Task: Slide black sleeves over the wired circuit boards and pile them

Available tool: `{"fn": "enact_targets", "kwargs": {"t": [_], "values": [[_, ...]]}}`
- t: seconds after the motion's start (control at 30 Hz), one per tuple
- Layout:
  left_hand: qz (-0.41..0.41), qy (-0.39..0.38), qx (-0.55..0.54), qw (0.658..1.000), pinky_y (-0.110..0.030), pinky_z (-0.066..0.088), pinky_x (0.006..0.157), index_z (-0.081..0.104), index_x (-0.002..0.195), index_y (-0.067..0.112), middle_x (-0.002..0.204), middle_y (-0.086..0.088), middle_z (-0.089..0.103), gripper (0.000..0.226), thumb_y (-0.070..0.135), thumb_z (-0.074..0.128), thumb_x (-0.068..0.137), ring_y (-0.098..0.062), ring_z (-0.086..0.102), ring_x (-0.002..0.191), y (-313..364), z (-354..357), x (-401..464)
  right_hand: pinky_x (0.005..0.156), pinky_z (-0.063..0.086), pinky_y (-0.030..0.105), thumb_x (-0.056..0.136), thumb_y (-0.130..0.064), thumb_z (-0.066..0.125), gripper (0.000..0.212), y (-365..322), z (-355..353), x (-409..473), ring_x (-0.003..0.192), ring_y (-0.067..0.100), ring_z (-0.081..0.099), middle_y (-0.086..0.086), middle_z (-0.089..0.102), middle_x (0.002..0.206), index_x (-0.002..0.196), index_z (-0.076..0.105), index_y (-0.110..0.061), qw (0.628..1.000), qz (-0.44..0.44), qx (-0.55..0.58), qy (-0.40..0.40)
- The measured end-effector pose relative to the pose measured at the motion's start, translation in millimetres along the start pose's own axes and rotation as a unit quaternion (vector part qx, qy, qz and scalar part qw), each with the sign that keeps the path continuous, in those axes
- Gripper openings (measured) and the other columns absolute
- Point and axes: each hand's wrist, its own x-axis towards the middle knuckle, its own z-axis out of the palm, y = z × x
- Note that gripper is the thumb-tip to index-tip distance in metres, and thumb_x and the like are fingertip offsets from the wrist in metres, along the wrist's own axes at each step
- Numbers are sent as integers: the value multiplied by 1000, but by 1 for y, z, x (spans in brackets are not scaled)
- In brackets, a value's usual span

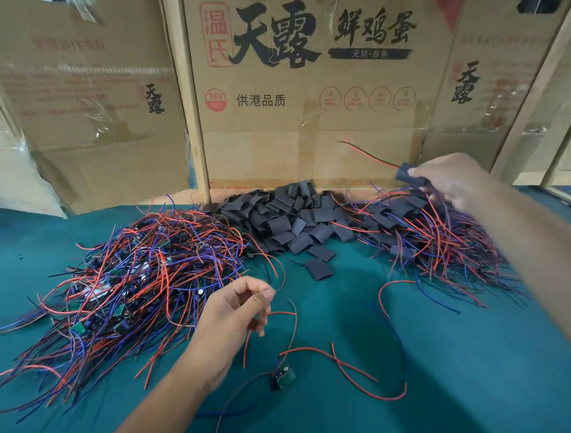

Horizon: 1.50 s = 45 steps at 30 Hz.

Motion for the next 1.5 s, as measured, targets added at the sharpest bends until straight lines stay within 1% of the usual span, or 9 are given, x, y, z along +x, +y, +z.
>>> {"fn": "enact_targets", "kwargs": {"t": [0.1,0.2,0.37,0.53,0.7,0.9,1.13,1.3,1.5], "values": [[5,6,-3,1000,-25,44,52,63,76,11,68,-7,54,18,6,60,94,-15,49,60,0,-1,1,55,42,30,87,-22,75,27,13,-5,33,56,24,55,17,67,82,94,70,4,993,12,-108,45],[7,7,-6,1000,-25,43,52,62,77,10,68,-7,53,17,6,61,93,-15,49,59,0,-1,1,65,42,32,88,-33,69,38,25,-3,41,66,27,53,18,65,81,76,62,2,933,-19,-350,79],[0,2,-6,1000,-25,43,52,63,77,11,68,-6,54,17,8,61,93,-15,49,59,-2,-2,2,83,50,41,91,-37,62,35,47,0,37,100,39,61,22,65,105,100,70,-5,853,-91,-492,149],[-3,-22,9,1000,-27,42,53,64,74,15,68,-6,55,22,10,61,95,-15,48,58,-3,-1,2,87,44,43,93,-31,58,30,24,29,7,104,37,56,18,61,110,112,62,-8,848,-219,-454,163],[32,-79,150,985,-20,34,54,62,79,13,60,9,51,18,13,63,97,-7,42,55,-5,2,-3,78,56,37,93,-33,59,13,-12,102,-68,83,17,65,-3,70,92,97,64,-22,886,-290,-340,-123],[148,-177,510,828,-28,38,58,60,85,26,55,6,48,19,43,59,92,-10,42,53,-7,-5,-7,81,53,38,92,-25,60,11,-26,194,-156,83,14,62,-6,65,88,90,69,-18,860,-350,-242,-281],[161,-179,536,809,-31,36,54,59,84,26,52,3,40,26,49,50,92,-15,39,51,-9,-11,-4,68,53,37,95,-10,49,16,-66,259,-198,70,20,61,1,69,83,91,64,-14,834,-404,-221,-303],[169,-186,545,800,-19,21,47,43,67,54,48,2,30,30,39,52,91,-10,39,48,-6,-9,-5,61,45,36,94,-1,44,15,-92,293,-193,77,29,55,7,59,90,89,49,-14,817,-418,-331,-221],[189,-169,552,794,-32,19,52,21,57,28,51,4,21,34,43,38,83,-28,33,64,-4,-13,-4,63,37,36,95,2,42,35,-99,320,-188,79,24,48,2,49,87,119,59,-17,640,-554,-480,-231]]}}
